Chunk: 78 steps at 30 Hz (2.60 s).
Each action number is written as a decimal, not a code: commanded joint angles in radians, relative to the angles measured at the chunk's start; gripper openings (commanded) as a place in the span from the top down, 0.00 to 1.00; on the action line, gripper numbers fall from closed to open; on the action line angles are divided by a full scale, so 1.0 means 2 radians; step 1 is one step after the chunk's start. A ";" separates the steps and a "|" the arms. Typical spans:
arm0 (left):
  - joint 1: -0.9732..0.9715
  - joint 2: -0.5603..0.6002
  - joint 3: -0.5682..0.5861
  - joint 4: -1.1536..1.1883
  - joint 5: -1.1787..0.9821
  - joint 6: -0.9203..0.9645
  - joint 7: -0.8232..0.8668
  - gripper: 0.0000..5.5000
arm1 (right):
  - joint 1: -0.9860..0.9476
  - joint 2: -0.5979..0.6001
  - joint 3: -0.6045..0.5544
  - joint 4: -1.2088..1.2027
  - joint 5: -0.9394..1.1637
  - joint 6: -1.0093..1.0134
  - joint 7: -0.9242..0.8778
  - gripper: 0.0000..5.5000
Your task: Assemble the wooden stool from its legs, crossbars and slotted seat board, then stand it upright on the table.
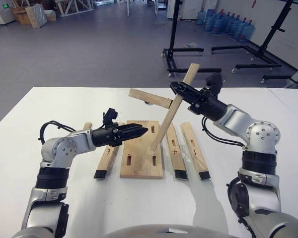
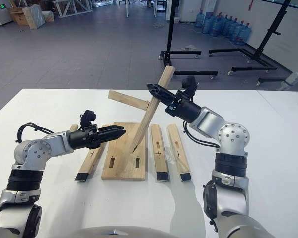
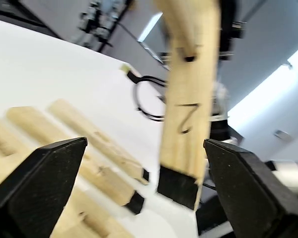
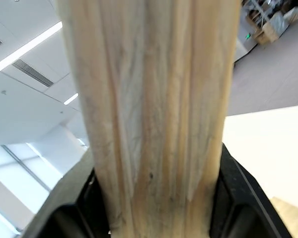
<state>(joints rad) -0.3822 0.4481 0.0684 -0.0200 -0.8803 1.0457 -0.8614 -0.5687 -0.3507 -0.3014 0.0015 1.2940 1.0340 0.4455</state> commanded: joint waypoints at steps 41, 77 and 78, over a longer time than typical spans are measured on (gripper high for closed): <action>0.077 -0.030 0.004 -0.040 0.061 -0.080 0.076 0.02 | -0.107 0.048 0.117 0.426 -0.368 -0.742 0.584 0.62; 0.077 -0.036 -0.032 -0.049 0.067 -0.075 0.069 0.02 | -0.125 0.066 0.124 0.528 -0.364 -0.778 0.584 0.62; 0.077 -0.037 -0.032 -0.049 0.066 -0.074 0.068 0.02 | -0.128 0.065 0.122 0.527 -0.361 -0.776 0.584 0.62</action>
<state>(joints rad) -0.2155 0.3658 0.0119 -0.1087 -0.7592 0.8917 -0.7273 -0.8176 -0.2178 -0.0482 1.0528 0.5706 -0.5142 1.6093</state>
